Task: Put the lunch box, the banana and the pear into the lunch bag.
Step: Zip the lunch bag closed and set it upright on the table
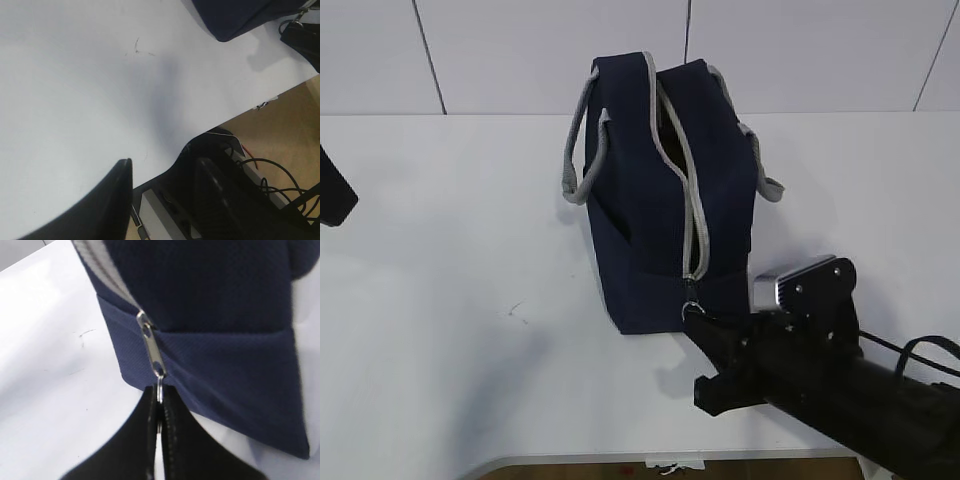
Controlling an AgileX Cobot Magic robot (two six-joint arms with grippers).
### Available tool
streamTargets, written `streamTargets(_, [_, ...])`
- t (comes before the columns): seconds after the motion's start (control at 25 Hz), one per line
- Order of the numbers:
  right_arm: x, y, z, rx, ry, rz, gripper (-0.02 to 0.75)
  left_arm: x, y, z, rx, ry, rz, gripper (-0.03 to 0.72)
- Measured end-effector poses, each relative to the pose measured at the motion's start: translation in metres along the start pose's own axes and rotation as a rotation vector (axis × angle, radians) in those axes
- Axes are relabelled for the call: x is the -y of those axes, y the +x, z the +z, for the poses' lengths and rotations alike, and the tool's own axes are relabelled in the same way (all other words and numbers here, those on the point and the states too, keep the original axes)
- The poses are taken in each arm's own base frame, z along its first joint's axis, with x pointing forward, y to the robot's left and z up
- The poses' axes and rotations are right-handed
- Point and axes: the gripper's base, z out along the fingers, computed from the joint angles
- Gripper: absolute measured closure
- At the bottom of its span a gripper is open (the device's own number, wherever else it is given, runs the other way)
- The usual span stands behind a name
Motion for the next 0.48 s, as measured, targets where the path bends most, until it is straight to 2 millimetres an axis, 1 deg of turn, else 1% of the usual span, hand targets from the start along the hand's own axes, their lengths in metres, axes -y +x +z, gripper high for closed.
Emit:
streamTargets(0.08, [0.0,0.0,-0.003,0.002,-0.001,0.0,0.737,0.0,0.0,0.0,0.0,0.0,0.0,0.375])
streamTargets(0.24, [-0.002,-0.006,-0.007,0.029,-0.006,-0.002,0.737,0.0,0.0,0.0,0.0,0.0,0.0,0.377])
streamTargets(0.48, [-0.006,-0.025,-0.014,0.105,-0.022,-0.006,0.737,0.002,0.0,0.0,0.002,0.019,-0.007,0.381])
